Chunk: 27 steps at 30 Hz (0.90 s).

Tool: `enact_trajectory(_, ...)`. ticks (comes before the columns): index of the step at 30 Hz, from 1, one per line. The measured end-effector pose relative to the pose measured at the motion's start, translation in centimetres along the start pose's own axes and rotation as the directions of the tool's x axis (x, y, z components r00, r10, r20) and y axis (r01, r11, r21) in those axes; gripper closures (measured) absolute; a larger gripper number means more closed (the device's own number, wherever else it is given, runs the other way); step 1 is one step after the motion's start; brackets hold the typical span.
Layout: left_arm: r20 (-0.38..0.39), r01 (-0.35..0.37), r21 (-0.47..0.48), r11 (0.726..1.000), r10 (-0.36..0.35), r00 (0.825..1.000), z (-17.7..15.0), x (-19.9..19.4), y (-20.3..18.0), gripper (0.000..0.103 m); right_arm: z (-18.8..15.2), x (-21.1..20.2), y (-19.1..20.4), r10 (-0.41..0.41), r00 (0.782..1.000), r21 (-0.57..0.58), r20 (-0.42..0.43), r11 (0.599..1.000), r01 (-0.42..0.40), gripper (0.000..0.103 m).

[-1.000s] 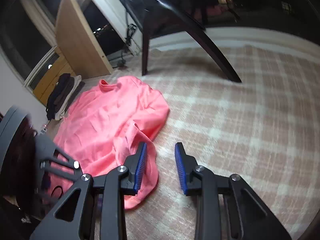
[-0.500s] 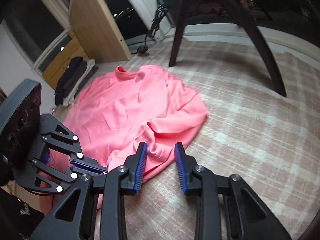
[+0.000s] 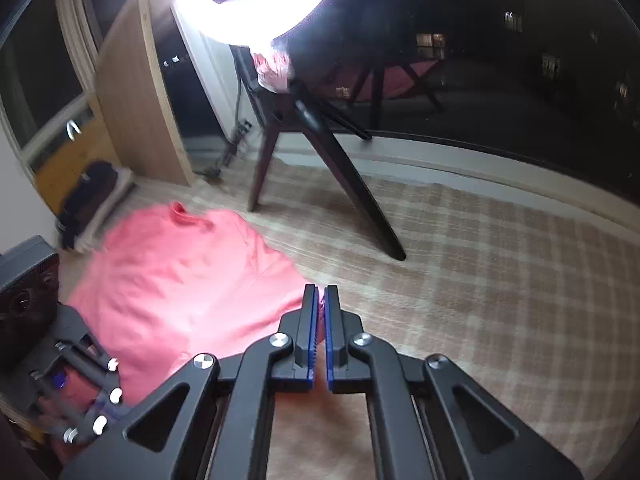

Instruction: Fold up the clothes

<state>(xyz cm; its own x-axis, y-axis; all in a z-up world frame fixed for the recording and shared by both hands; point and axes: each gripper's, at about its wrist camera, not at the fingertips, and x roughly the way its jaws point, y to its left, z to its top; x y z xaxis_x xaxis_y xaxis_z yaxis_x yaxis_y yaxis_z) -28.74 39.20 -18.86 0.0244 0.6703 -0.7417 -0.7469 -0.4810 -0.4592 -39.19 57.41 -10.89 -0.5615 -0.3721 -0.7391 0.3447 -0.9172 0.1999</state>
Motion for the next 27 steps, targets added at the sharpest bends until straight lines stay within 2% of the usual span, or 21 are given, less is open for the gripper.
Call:
enact_trajectory(2, -0.045, -0.035, -0.005, 0.999, 0.035, 0.998, 0.1, 1.5, 0.2, 0.095, -0.6, 2.0, -0.1, -0.048, 0.995, 0.007, -0.083, 0.999, 0.049, 0.093)
enact_trajectory(4, -0.086, -0.071, -0.007, 0.997, 0.070, 0.994, 0.1, 2.8, 0.3, 0.098, -1.4, 2.1, -0.9, -0.026, 0.995, 0.069, -0.092, 0.997, 0.032, 0.093)
enact_trajectory(6, -0.068, -0.118, 0.020, 0.993, 0.119, 0.991, 0.0, 1.3, 0.6, 0.092, -2.7, 1.1, -1.9, 0.006, 0.998, 0.139, -0.061, 0.990, 0.003, 0.093)
enact_trajectory(9, -0.039, -0.191, 0.058, 0.980, 0.193, 0.980, -0.2, -1.0, 1.0, 0.090, -5.3, -0.6, -1.5, 0.081, 0.996, 0.192, -0.047, 0.979, -0.070, 0.093)
enact_trajectory(11, -0.032, -0.262, 0.062, 0.963, 0.264, 0.964, 0.9, -1.7, 2.5, 0.083, -7.2, -0.9, 0.0, 0.131, 0.989, 0.206, -0.066, 0.972, -0.115, 0.093)
enact_trajectory(14, -0.056, -0.327, 0.017, 0.945, 0.328, 0.943, 3.3, -1.4, 6.1, 0.076, -9.4, -0.3, 3.5, 0.184, 0.976, 0.175, -0.115, 0.971, -0.162, 0.092)
enact_trajectory(15, -0.065, -0.337, 0.014, 0.942, 0.337, 0.939, 3.8, -0.9, 6.9, 0.076, -9.7, 0.0, 4.5, 0.176, 0.976, 0.150, -0.125, 0.976, -0.157, 0.092)
enact_trajectory(19, -0.101, -0.340, 0.011, 0.940, 0.339, 0.935, 4.8, 1.3, 8.4, 0.076, -10.3, 1.1, 7.6, 0.122, 0.983, 0.054, -0.135, 0.992, -0.116, 0.070)
enact_trajectory(20, -0.108, -0.355, 0.022, 0.934, 0.356, 0.928, 4.7, 1.6, 8.6, 0.076, -10.3, 1.4, 8.1, 0.110, 0.985, 0.033, -0.131, 0.994, -0.106, 0.070)
enact_trajectory(21, -0.115, -0.371, 0.032, 0.928, 0.372, 0.921, 4.6, 1.8, 8.7, 0.077, -10.3, 1.5, 8.4, 0.121, 0.985, 0.022, -0.120, 0.993, -0.119, 0.070)
enact_trajectory(22, -0.122, -0.384, 0.042, 0.922, 0.386, 0.914, 4.5, 2.1, 8.9, 0.078, -10.2, 1.6, 8.7, 0.131, 0.985, 0.009, -0.112, 0.991, -0.131, 0.078)
enact_trajectory(23, -0.125, -0.384, 0.037, 0.922, 0.386, 0.914, 4.2, 2.4, 9.1, 0.083, -10.2, 1.8, 9.0, 0.139, 0.983, -0.005, -0.120, 0.990, -0.141, 0.099)
enact_trajectory(24, -0.128, -0.385, 0.037, 0.922, 0.386, 0.914, 4.0, 2.5, 9.4, 0.091, -10.2, 1.7, 9.0, 0.143, 0.981, -0.005, -0.127, 0.989, -0.145, 0.099)
enact_trajectory(27, -0.119, -0.414, 0.039, 0.910, 0.415, 0.902, 3.8, 1.9, 9.7, 0.093, -10.2, 0.4, 8.2, 0.128, 0.983, 0.007, -0.128, 0.992, -0.128, 0.099)
